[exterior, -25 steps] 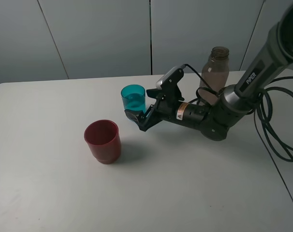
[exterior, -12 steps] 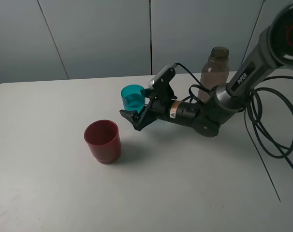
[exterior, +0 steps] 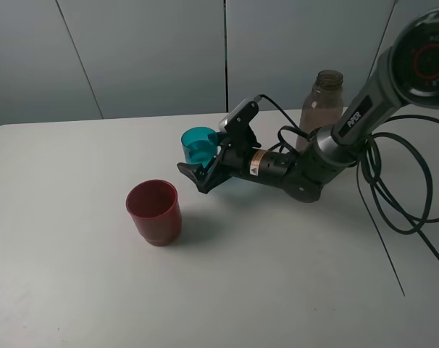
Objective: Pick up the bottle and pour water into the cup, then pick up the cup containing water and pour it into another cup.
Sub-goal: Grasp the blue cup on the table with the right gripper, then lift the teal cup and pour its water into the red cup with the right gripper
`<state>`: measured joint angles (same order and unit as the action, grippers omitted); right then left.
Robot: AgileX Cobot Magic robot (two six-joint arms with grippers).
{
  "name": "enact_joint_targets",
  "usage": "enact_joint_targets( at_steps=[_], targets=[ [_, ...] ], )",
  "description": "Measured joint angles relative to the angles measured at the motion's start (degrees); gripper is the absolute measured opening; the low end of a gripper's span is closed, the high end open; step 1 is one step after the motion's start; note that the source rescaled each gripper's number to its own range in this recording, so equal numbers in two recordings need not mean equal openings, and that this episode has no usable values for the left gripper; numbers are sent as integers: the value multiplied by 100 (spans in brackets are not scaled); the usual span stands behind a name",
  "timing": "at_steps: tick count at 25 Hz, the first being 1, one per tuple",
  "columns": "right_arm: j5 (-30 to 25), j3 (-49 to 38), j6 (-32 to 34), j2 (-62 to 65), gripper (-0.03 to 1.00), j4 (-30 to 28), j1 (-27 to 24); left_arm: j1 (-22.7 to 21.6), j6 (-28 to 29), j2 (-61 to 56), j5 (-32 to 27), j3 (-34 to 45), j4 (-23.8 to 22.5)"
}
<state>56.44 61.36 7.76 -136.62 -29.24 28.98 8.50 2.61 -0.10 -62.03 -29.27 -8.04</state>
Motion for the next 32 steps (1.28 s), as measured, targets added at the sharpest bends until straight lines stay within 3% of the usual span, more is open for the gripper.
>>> enact_joint_targets(
  at_steps=[13, 14, 15, 16, 18, 32],
  targets=[
    [-187, 421, 196, -200, 100, 10, 0, 0, 0, 0, 0, 0, 0],
    [-186, 421, 207, -200, 96, 10, 0, 0, 0, 0, 0, 0, 0],
    [-186, 421, 207, -203, 82, 10, 0, 0, 0, 0, 0, 0, 0],
    [-199, 421, 207, -213, 63, 10, 9, 0, 0, 0, 0, 0, 0],
    [-229, 421, 208, -213, 4, 10, 30, 0, 0, 0, 0, 0, 0],
    [-179, 424, 191, -237, 6, 26, 66, 0, 0, 0, 0, 0, 0]
  ],
)
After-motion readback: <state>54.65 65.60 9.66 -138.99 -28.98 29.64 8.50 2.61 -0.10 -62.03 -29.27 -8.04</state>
